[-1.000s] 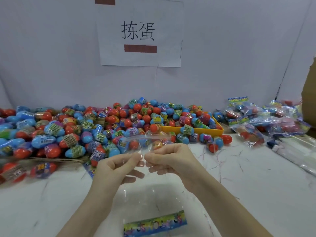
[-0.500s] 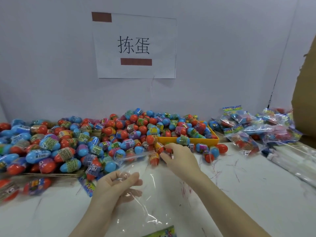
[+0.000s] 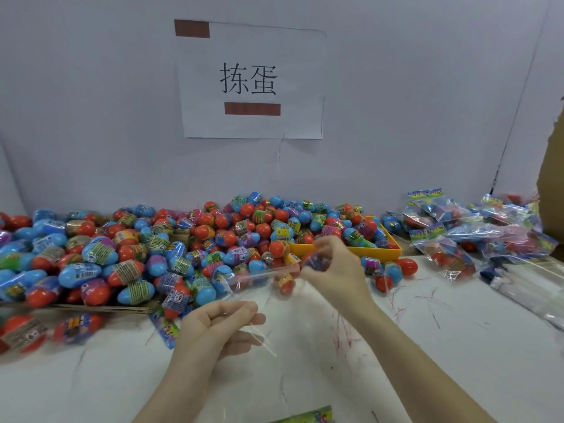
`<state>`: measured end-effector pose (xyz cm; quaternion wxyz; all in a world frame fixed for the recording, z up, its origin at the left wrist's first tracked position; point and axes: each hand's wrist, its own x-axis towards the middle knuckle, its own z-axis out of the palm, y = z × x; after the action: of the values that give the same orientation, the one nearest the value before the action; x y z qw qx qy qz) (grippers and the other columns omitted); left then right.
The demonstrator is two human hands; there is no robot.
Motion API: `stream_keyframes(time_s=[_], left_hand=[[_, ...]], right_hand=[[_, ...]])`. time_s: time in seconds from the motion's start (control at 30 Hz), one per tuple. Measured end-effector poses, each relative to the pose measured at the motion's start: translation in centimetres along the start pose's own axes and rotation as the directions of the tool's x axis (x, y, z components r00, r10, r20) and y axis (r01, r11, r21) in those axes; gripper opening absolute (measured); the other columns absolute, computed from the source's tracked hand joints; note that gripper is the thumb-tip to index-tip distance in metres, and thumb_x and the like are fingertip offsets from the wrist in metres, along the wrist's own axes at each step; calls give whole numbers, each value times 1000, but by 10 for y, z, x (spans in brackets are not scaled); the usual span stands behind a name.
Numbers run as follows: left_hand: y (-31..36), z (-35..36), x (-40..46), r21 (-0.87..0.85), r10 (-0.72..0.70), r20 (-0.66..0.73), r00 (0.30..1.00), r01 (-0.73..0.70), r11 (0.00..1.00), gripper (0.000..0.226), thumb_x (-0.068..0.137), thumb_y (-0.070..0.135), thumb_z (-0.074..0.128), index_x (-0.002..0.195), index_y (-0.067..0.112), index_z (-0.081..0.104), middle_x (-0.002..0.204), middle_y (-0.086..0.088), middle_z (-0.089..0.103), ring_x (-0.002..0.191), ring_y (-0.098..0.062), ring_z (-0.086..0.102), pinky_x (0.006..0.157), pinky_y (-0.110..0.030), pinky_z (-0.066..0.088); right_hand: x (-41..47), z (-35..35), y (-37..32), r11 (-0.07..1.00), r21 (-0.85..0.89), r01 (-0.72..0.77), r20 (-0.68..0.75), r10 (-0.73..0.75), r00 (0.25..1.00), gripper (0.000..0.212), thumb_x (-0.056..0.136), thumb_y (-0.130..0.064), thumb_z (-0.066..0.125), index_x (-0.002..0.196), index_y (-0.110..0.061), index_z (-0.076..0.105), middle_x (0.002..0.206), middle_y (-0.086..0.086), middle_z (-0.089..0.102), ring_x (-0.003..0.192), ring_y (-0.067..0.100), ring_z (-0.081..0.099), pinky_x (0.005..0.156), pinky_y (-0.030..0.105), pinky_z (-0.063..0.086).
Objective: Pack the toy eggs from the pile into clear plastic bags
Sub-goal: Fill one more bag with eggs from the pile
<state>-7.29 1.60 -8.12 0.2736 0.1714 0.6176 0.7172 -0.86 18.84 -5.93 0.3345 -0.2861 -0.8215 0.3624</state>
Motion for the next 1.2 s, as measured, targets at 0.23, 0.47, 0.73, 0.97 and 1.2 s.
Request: stream_keyframes(time_s=[0.23, 0.47, 0.73, 0.97, 1.2], left_hand=[[9, 8, -14, 35, 118, 59, 991, -120, 992, 31, 58, 27, 70, 81, 6, 67, 71, -10, 73, 51, -20, 67, 45, -18, 49], [12, 13, -22, 40, 166, 107, 980, -172, 984, 6, 75, 3, 68, 76, 9, 70, 62, -12, 71, 43, -18, 63, 41, -17, 47], [17, 15, -29, 38, 197, 225, 954, -211, 977, 15, 78, -1, 64, 82, 12, 69, 67, -8, 73, 47, -17, 65, 44, -18, 48], [16, 15, -30, 69, 165, 229, 959, -185, 980, 16, 79, -3, 63, 87, 10, 68, 75, -2, 74, 56, -14, 69, 50, -18, 51], [17, 15, -30, 13, 170, 233, 957, -178, 984, 26, 79, -7, 63, 91, 15, 68, 77, -3, 74, 63, -16, 70, 56, -19, 53]], right_hand=[[-24, -30, -48, 706, 686, -177, 230, 21, 973, 65, 40, -29, 79, 100, -21, 56, 92, 2, 68, 81, 15, 68, 62, 20, 53], [-47, -51, -68, 785, 569, 244, 145, -388, 910, 27, 62, -27, 73, 88, -29, 71, 77, -8, 70, 73, 11, 65, 63, 16, 50], [-46, -46, -56, 918, 17, 396, 297, -383, 875, 31, 69, -25, 75, 84, -36, 50, 81, -13, 61, 73, 4, 57, 63, 17, 51], [-43, -47, -51, 918, -29, 395, 466, -337, 818, 36, 80, -14, 69, 87, -44, 50, 92, -19, 58, 78, 6, 59, 73, 16, 52], [-44, -42, -51, 954, 214, 212, 515, -295, 805, 32, 87, -5, 55, 92, -37, 51, 94, -10, 58, 71, 6, 65, 60, 17, 52]])
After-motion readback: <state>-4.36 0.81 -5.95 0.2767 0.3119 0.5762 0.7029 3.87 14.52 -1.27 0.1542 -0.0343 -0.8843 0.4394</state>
